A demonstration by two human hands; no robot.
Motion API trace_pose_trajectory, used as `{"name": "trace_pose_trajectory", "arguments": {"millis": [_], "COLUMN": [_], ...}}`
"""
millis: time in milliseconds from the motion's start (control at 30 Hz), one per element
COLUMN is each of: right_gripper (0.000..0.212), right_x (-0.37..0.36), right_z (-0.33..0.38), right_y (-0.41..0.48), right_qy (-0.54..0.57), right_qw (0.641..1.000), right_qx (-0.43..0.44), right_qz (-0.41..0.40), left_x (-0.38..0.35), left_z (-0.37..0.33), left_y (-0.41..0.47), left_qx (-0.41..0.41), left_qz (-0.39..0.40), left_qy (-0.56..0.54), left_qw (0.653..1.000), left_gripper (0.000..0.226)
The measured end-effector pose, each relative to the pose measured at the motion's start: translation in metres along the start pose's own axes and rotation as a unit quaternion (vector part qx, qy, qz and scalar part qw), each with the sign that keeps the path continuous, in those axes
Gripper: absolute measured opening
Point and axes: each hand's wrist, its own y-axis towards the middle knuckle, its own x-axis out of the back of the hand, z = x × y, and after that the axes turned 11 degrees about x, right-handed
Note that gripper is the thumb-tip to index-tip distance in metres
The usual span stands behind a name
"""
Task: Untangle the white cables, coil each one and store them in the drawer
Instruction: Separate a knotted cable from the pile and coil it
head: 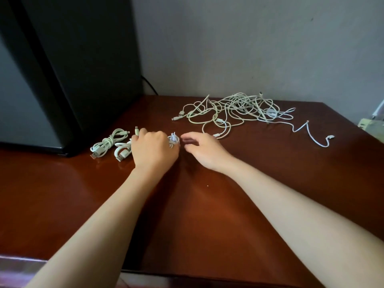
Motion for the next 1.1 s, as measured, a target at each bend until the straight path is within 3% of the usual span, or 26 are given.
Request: {"name": "trace_pose_trajectory", "arguments": {"millis": [200, 333, 467, 533, 667, 800, 933, 1100], "right_gripper": [0.03, 0.033, 0.045, 0.047, 0.038, 0.023, 0.011, 0.014], "right_x": [0.016, 0.038, 0.049, 0.049, 0.055, 0.071, 0.088, 0.101], "right_z": [-0.016, -0.029, -0.04, -0.044, -0.048, -0.057, -0.059, -0.04], "right_y": [-0.012, -0.015, -0.017, -0.019, -0.03, -0.052, -0.07, -0.073], "right_qy": [-0.167, -0.237, -0.327, -0.331, -0.325, -0.316, -0.24, -0.198], "right_qw": [0.983, 0.967, 0.944, 0.941, 0.942, 0.944, 0.965, 0.959], "right_qx": [0.063, 0.071, 0.039, 0.036, 0.069, 0.096, 0.104, 0.174], "right_qz": [-0.047, -0.068, 0.034, 0.063, 0.053, 0.032, 0.012, -0.103], "left_x": [0.003, 0.006, 0.002, 0.001, -0.005, -0.015, -0.029, -0.034], "left_z": [0.001, -0.006, -0.029, -0.045, -0.074, -0.087, -0.086, -0.081], "left_y": [-0.003, -0.004, -0.005, -0.008, -0.012, -0.015, -0.023, -0.023], "left_qx": [-0.017, -0.051, -0.11, -0.116, -0.094, -0.101, -0.178, -0.191], "left_qz": [0.001, -0.047, -0.087, -0.092, -0.01, 0.062, 0.133, 0.092], "left_qy": [0.049, 0.017, -0.056, -0.089, -0.142, -0.161, -0.179, -0.212], "left_qw": [0.999, 0.997, 0.988, 0.985, 0.985, 0.98, 0.958, 0.954], "left_gripper": [0.052, 0.06, 0.049, 0.039, 0.031, 0.042, 0.055, 0.031]}}
